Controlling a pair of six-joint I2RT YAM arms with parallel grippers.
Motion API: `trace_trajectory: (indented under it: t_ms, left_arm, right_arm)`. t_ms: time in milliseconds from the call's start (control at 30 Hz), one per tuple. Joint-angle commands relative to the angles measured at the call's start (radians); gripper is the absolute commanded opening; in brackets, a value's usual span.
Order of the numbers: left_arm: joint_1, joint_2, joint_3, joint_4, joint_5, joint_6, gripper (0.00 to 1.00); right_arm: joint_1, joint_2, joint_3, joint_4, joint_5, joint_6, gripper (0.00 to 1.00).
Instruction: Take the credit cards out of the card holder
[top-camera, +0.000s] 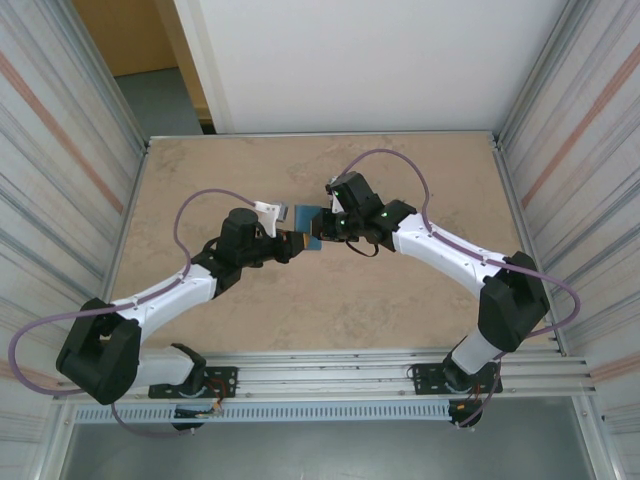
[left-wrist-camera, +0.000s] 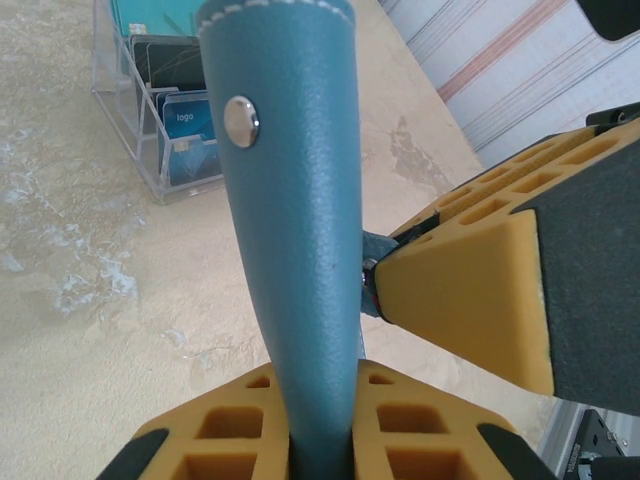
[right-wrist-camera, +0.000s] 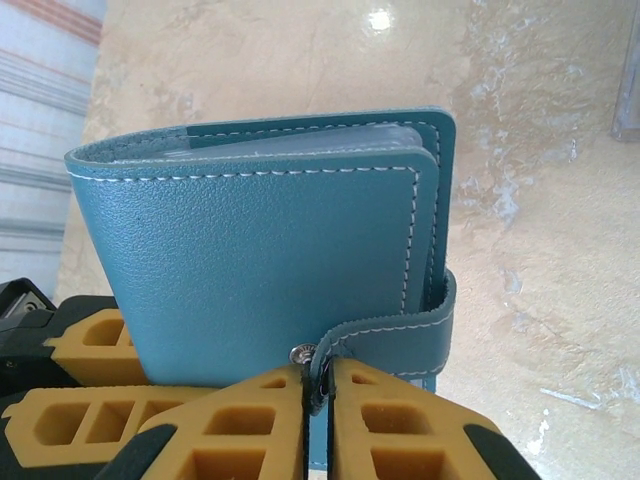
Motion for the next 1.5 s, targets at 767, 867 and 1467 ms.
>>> trace_trajectory:
  t_ms: [767,867,1467]
  left_arm:
    - [0.008,-0.054,-0.012,0.051,0.031,0.014,0.0]
    - [0.029,-0.06,-0.01,0.065,0.08,0.003,0.0]
    - [0.086,-0.079,0.012,0.156,0.344,-0.075,0.0]
  right_arm:
    - [-0.053,-0.144,-0.11,0.043,0.031,-0.047,0.12]
    - [-0.065,-0.176,-0.15,0.082,0.019,-0.068,0.22]
    - [-0.15,-0.244,-0.295,0.341,-0.252,-0.103,0.44]
